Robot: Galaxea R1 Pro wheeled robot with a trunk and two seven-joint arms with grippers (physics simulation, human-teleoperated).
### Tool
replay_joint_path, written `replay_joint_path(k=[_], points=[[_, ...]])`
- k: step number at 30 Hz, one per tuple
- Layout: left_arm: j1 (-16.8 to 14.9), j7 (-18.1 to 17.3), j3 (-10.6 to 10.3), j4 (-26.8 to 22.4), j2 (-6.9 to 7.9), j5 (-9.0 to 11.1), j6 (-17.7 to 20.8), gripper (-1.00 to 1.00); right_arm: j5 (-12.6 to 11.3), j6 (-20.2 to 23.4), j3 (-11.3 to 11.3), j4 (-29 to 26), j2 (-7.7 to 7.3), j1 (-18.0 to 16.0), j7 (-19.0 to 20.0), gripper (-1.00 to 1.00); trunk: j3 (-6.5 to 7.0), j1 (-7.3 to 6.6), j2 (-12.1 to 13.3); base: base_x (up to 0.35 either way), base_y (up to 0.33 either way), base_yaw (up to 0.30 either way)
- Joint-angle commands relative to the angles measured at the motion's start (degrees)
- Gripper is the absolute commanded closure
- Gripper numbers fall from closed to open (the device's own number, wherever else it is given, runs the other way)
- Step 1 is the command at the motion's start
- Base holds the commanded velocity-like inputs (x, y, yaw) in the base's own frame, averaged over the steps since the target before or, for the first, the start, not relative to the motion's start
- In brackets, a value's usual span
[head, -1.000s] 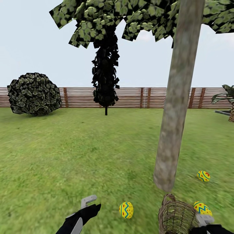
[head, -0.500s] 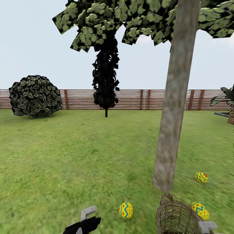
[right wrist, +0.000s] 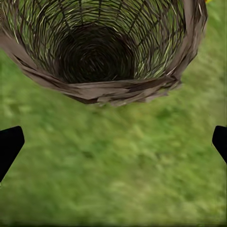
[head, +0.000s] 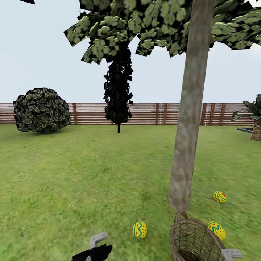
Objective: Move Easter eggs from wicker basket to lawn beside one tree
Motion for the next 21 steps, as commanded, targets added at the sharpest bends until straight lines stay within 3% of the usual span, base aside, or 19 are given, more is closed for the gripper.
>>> replay_joint_path(k=[1, 9, 21], points=[[0.0, -0.1, 0.0, -0.1, 0.03, 0.4, 0.3, -1.00, 0.2, 0.3, 0.2, 0.1, 0.03, 0.2, 0.2, -1.00, 0.20, -0.23, 0.4, -0.013, 0.000, 0.000], [0.0, 0.1, -0.1, 0.2, -0.14, 0.4, 0.3, -1.00, 0.2, -0.1, 0.2, 0.1, 1.87, 5.0, 0.2, -1.00, 2.35, -1.99, 3.6, -0.202, 0.000, 0.000], [0.0, 0.0, -0.2, 1.1, -0.15, 0.3, 0.3, -1.00, 0.2, -0.1, 0.1, 0.1, 2.32, 5.6, 0.2, -1.00, 5.50, -4.63, 8.4, -0.294, -0.020, 0.000]])
